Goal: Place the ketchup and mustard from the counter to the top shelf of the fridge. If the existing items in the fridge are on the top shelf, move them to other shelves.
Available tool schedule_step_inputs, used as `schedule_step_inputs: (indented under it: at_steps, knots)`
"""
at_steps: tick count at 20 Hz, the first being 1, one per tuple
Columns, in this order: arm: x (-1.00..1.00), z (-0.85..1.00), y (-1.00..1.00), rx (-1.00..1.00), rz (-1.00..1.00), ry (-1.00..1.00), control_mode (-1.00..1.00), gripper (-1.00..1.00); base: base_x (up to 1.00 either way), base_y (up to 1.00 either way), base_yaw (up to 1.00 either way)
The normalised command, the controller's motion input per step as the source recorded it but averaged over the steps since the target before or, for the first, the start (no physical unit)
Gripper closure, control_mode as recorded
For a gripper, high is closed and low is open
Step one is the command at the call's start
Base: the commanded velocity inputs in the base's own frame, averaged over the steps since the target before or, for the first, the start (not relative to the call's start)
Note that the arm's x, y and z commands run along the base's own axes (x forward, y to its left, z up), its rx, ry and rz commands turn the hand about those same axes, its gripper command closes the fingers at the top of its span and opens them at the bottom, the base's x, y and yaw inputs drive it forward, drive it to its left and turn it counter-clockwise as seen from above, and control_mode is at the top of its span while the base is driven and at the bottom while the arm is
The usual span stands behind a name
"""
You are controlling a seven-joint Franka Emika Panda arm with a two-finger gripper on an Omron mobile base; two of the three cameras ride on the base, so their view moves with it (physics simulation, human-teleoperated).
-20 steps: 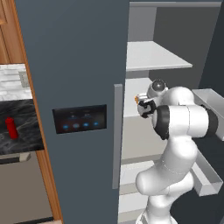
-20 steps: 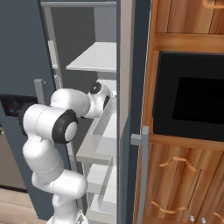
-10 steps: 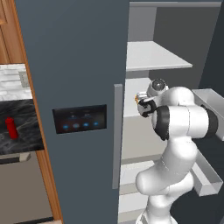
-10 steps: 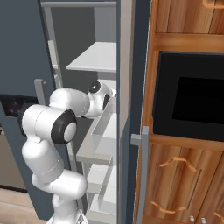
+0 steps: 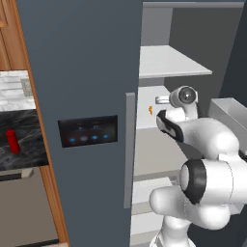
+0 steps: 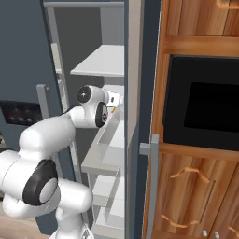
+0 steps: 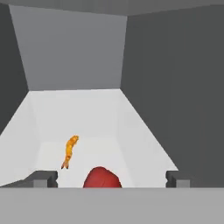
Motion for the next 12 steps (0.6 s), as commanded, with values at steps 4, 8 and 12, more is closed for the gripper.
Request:
schedule_step_inputs:
  at_steps: [4, 8, 12]
  knots:
    - [-1.00, 0.59, 0.21, 0.03, 0.00, -0.17, -1.00, -1.00, 0.00, 0.00, 0.00]
    - [-1.00, 0.59, 0.25, 0.06, 0.00, -0.10, -1.00, -1.00, 0.00, 0.00, 0.00]
    - [-1.00, 0.49, 0.26, 0.10, 0.00, -0.01, -1.00, -1.00, 0.00, 0.00, 0.00]
